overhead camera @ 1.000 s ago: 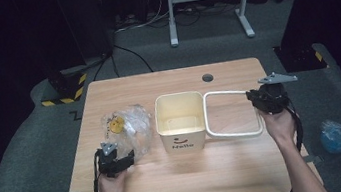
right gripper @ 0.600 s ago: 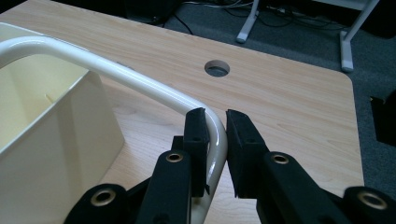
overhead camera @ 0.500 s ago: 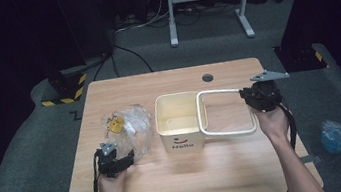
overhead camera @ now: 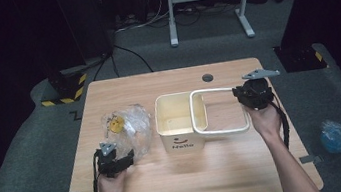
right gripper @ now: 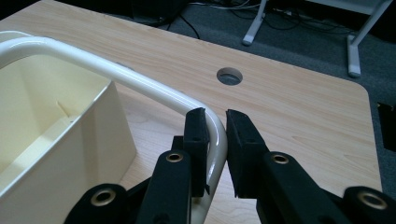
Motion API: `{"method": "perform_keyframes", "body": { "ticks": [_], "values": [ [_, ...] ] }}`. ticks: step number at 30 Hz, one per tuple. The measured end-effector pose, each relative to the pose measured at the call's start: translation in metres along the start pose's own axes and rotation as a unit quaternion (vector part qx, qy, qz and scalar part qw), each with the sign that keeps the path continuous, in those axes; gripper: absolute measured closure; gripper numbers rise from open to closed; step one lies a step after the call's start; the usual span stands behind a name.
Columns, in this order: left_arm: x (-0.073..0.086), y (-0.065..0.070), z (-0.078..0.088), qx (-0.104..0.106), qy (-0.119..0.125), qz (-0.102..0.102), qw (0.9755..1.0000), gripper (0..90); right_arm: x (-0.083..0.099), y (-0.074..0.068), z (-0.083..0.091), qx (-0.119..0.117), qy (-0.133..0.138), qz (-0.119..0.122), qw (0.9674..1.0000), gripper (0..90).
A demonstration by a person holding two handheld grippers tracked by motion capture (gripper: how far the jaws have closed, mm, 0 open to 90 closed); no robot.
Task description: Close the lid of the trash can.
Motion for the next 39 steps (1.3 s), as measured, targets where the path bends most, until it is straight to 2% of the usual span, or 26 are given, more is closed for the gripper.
{"method": "perform_keyframes", "body": {
  "ticks": [39],
  "values": [
    [0.000,0.000,0.000,0.002,0.000,0.000,1.0000,23.0,-0.012,-0.031,-0.030,-0.012,-0.006,0.007,0.9999,79.0]
  ]
}}
Point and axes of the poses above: each handheld gripper's, and its own axes: z roughly backward along the jaws, x roughly out of its underside, y roughly to its right, the point moved 3 cm from there along -z, roughly forward along the jaws, and after that the axes turned 6 degrees about y, right-handed, at the moved point
